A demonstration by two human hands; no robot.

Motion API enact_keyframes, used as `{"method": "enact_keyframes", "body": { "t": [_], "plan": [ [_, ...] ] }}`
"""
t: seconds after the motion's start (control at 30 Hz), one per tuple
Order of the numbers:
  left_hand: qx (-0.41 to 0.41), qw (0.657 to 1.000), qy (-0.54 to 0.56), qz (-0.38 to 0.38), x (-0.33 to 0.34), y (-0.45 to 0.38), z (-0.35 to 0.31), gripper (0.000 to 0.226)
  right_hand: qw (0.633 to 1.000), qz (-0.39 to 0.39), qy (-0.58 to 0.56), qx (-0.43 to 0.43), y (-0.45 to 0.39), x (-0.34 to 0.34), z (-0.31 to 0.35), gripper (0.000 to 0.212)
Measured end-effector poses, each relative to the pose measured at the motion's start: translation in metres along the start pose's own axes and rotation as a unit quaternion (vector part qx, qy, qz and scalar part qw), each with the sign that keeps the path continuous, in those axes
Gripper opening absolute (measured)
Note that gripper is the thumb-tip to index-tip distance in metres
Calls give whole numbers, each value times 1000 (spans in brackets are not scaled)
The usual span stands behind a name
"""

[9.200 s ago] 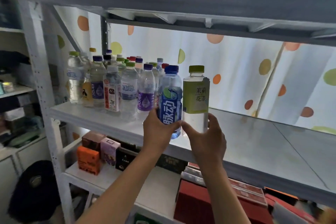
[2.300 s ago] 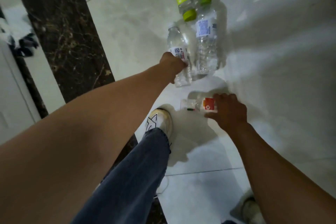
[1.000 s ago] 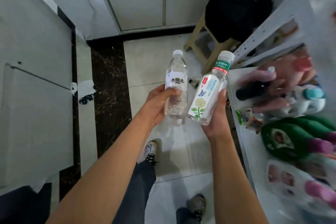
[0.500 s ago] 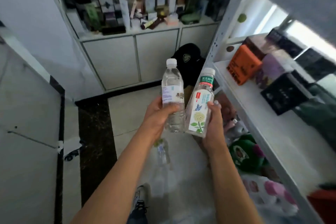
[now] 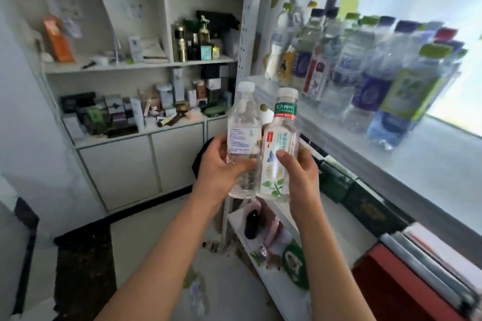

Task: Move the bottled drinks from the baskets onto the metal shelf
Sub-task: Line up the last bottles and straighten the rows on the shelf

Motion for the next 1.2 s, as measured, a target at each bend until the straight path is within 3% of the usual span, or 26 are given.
{"method": "enact_keyframes", "body": {
  "t": [0.1, 0.27, 0.57, 0.8, 0.9, 1.03, 1.2],
  "plan": [
    [50, 998, -11, 33, 25, 8, -34, 64, 998, -43, 20, -47, 11, -13, 39, 69],
    [95, 991, -2, 91, 57, 15, -81, 63, 984, -80, 61, -146, 33, -24, 91, 55],
    [120, 967, 44, 222, 114, 16, -123, 69, 943, -217, 81, -240, 67, -43, 153, 62],
    [108, 955, 71, 266, 174, 24, -120, 64, 910, -295, 175, -233, 82, -89, 182, 61],
    [113, 954, 58, 272, 207, 30, -119, 64, 902, -322, 190, -215, 80, -122, 193, 50],
    [136, 955, 27, 262, 246, 34, -117, 68, 899, -333, 211, -193, 69, -169, 205, 51],
    [142, 967, 3, 213, 295, 38, -106, 65, 892, -318, 275, -168, 39, -223, 219, 37]
  ]
}}
Point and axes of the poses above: each hand's wrist, its own y-axis away from the middle knuckle, its own x-axis out of the palm, z = x × y, the point moved 1 cm from there along -y, towards the middle knuckle, and after that the axes turned 2 degrees about z, right-handed, at the moved point
